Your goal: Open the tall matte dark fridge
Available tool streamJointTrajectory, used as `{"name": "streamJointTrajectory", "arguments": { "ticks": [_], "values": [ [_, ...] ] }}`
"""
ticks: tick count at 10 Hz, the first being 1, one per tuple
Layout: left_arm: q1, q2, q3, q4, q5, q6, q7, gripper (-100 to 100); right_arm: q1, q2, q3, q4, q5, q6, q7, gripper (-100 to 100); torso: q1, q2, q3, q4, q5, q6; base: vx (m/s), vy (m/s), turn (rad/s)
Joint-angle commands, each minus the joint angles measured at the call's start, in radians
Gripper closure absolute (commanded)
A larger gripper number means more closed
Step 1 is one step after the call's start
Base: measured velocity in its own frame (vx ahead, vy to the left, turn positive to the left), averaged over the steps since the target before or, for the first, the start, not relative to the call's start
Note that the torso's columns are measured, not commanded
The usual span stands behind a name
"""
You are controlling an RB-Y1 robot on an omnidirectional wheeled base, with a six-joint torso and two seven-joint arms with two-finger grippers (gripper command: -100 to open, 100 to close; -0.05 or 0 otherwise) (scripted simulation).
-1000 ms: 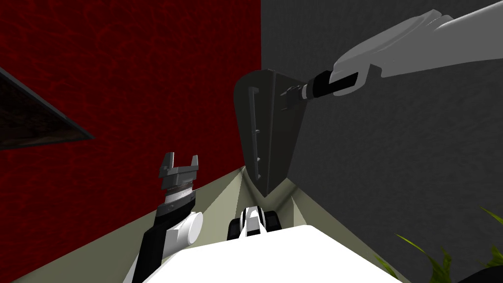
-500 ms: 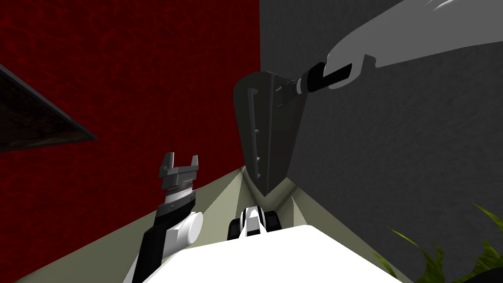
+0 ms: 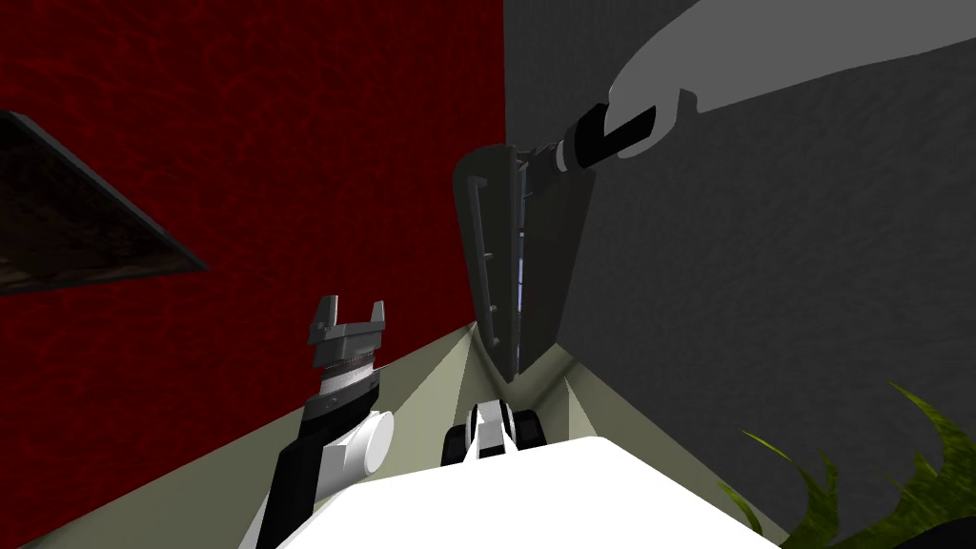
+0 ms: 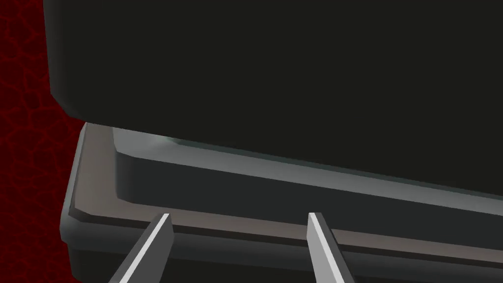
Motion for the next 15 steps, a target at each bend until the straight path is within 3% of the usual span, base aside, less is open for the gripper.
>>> {"name": "streamJointTrajectory", "arguments": {
  "ticks": [1, 2, 3, 4, 6, 15],
  "values": [
    [0.000, 0.000, 0.000, 0.000, 0.000, 0.000, 0.000, 0, -0.012, -0.018, -0.004, 0.011, 0.004, -0.010, 0.006, -100, -0.009, -0.002, -0.001, -0.001, -0.005, 0.004, -0.028, 0.014, -0.009],
    [0.000, 0.000, 0.000, 0.000, 0.000, 0.000, 0.000, 0, -0.015, -0.020, -0.005, 0.010, 0.004, -0.014, 0.007, -100, -0.021, -0.003, -0.001, -0.003, -0.012, 0.009, -0.029, 0.010, -0.016],
    [0.000, 0.000, 0.000, 0.000, 0.000, 0.000, 0.000, 0, -0.015, -0.022, -0.006, 0.006, 0.004, -0.019, 0.008, 100, -0.031, -0.003, -0.001, -0.004, -0.018, 0.012, -0.024, 0.012, -0.002],
    [0.000, 0.000, 0.000, 0.000, 0.000, 0.000, 0.000, 0, -0.012, -0.034, 0.006, 0.021, 0.006, -0.016, -0.005, 100, -0.035, 0.000, 0.002, -0.003, -0.020, 0.014, -0.038, 0.172, -0.105],
    [0.000, 0.000, 0.000, 0.000, 0.000, 0.000, 0.000, 0, -0.009, -0.047, 0.018, 0.035, 0.007, -0.013, -0.018, 100, -0.021, 0.012, 0.012, 0.002, -0.015, 0.015, -0.018, 0.269, -0.144],
    [0.000, 0.000, 0.000, 0.000, 0.000, 0.000, 0.000, 0, 0.013, -0.122, 0.093, 0.121, 0.014, 0.005, -0.095, 100, -0.027, 0.011, 0.011, 0.002, -0.017, 0.014, -0.030, 0.291, -0.119]
  ]
}}
